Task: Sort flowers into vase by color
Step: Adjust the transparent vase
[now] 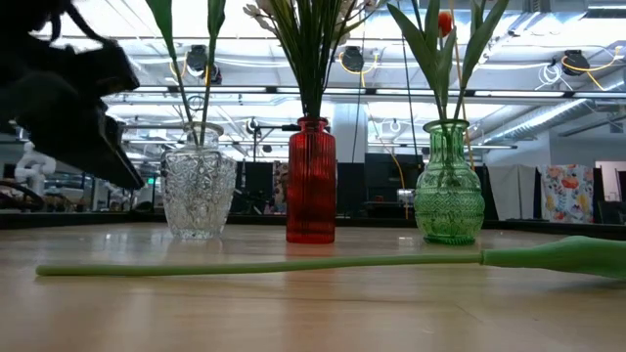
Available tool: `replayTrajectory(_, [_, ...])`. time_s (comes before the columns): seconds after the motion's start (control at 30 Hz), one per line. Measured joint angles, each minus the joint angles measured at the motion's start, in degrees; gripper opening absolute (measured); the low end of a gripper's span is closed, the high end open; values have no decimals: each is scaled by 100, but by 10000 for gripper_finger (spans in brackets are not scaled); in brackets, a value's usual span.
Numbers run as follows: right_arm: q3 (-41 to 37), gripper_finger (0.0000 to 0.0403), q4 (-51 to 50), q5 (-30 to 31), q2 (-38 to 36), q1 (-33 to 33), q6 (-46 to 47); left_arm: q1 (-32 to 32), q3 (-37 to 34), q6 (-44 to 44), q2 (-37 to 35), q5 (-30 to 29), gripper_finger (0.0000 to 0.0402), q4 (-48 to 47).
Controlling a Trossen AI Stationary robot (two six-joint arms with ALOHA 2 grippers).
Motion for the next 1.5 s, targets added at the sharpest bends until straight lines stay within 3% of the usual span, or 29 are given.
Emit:
replayTrajectory(0.13, [0, 0, -2, -2, 0, 0, 20, 6, -209, 24, 0, -59, 212, 69])
replayTrajectory(0.37, [0, 0, -27, -448, 0, -1, 31, 43, -503, 620, 0, -121, 342, 702])
replayTrajectory(0.47, [0, 0, -35, -628, 0, -6, 31, 139, -567, 1055, -1, -120, 372, 1209])
replayTrajectory(0.8, [0, 0, -45, -925, 0, -32, 151, 494, -1070, 1707, -188, 55, 380, 1472])
replayTrajectory(1.13, [0, 0, -46, -1628, 0, -261, 213, 1107, -1128, 2735, -1348, 961, 380, 1545])
replayTrajectory(1.33, [0, 0, -47, -1669, 0, -336, 176, 1779, -1128, 3252, -1934, 1456, 380, 1250])
replayTrajectory(1.5, [0, 0, -48, -1966, 0, -342, 160, 2341, -1128, 3462, -2015, 2438, 380, 1347])
